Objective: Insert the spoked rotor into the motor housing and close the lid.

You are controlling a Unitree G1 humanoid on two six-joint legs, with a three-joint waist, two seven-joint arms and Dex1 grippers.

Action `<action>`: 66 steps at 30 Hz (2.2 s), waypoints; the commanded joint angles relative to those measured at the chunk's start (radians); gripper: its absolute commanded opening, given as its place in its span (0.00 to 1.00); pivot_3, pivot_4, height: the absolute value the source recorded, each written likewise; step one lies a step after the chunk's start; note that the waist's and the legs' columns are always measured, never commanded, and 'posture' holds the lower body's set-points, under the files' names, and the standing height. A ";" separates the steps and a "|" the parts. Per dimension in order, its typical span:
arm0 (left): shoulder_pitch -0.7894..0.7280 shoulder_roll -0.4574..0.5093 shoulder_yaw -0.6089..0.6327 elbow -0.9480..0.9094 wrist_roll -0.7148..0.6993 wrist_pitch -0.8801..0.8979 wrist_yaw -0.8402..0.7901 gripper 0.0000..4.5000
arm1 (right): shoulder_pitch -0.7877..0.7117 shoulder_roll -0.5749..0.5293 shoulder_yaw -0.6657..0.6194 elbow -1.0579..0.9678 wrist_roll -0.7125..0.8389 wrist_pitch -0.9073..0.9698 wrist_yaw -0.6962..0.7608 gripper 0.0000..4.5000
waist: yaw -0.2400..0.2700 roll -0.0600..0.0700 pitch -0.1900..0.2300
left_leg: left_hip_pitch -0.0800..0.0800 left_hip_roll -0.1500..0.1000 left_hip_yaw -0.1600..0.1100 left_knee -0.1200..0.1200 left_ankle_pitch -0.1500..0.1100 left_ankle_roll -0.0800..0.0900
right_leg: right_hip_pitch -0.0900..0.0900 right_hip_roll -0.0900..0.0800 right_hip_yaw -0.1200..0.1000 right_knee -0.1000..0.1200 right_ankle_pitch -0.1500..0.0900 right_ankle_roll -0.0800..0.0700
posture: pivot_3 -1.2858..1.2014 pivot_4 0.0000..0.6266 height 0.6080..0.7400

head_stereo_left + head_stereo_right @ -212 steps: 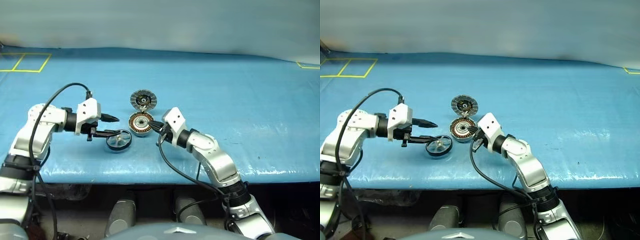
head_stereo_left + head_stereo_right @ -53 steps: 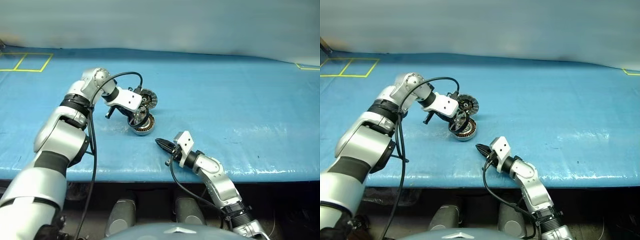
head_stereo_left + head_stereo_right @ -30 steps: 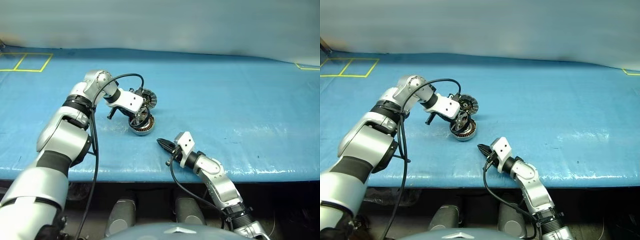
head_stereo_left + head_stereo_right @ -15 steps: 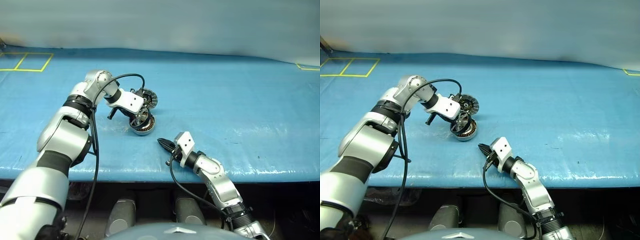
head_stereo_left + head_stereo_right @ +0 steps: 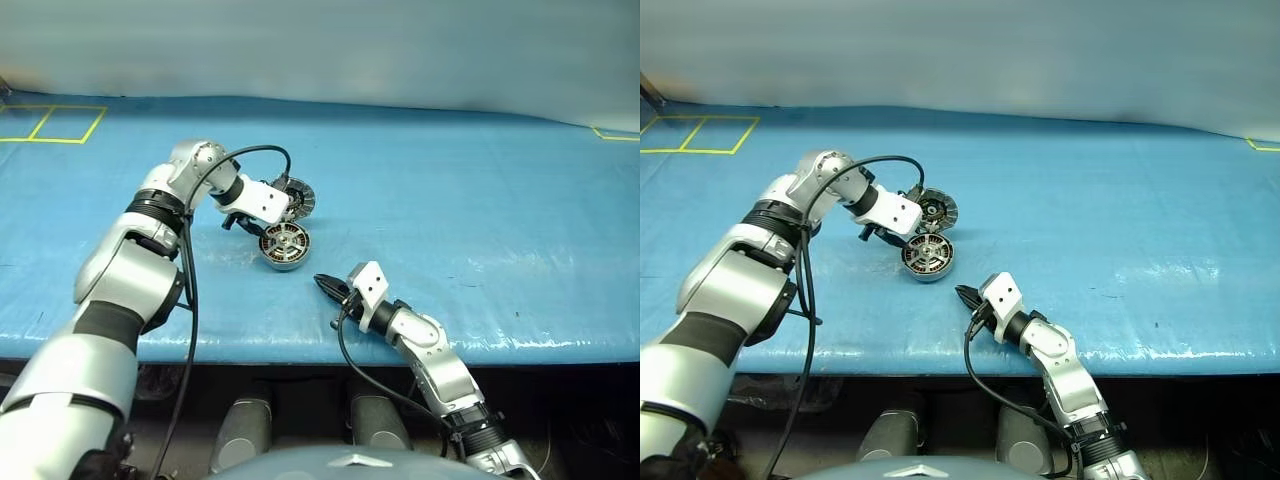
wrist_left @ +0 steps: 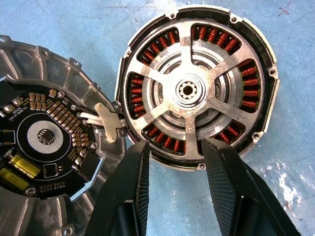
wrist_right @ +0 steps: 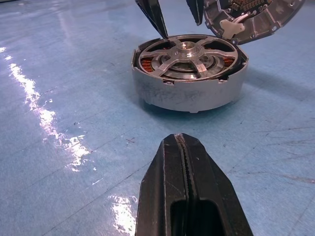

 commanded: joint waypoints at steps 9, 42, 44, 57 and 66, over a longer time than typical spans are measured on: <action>0.192 0.134 0.181 -0.341 -0.257 0.171 -0.191 0.40 | -0.060 0.021 -0.053 -0.072 -0.042 0.010 -0.127 0.00 | -0.011 0.000 0.000 | 0.001 0.000 0.000 0.000 0.000 0.000 | 0.000 0.000 0.000 0.001 0.000 -0.001 | 0.52 0.24 1.00; 0.613 -0.022 0.560 -0.736 -0.552 0.583 0.634 0.13 | -0.306 0.041 -0.117 -0.020 -0.145 0.351 -0.318 0.00 | 0.012 0.001 -0.001 | 0.005 0.000 -0.002 -0.001 0.001 -0.001 | 0.001 0.002 0.001 0.007 -0.002 -0.005 | 0.52 0.24 1.00; 0.510 -0.042 0.552 -0.610 -0.509 0.560 0.712 0.01 | -0.273 0.040 -0.122 -0.055 -0.144 0.360 -0.323 0.00 | 0.013 0.001 -0.001 | 0.005 0.000 -0.002 -0.001 0.001 -0.001 | 0.001 0.002 0.001 0.006 0.000 -0.002 | 0.52 0.24 1.00; 0.054 -0.152 0.490 -0.027 -0.458 0.500 0.488 0.01 | -0.161 0.037 -0.125 -0.193 -0.157 0.398 -0.362 0.00 | -0.001 0.000 -0.001 | 0.001 0.000 -0.002 -0.003 0.001 -0.002 | 0.001 0.002 0.001 -0.001 0.002 0.002 | 0.52 0.24 1.00; 0.050 -0.144 0.506 -0.069 -0.531 0.640 0.159 0.01 | -0.155 0.041 -0.118 -0.187 -0.165 0.394 -0.378 0.00 | -0.013 0.000 -0.001 | 0.000 0.000 -0.002 -0.005 0.001 -0.001 | 0.001 0.002 0.001 -0.006 0.003 0.004 | 0.52 0.24 1.00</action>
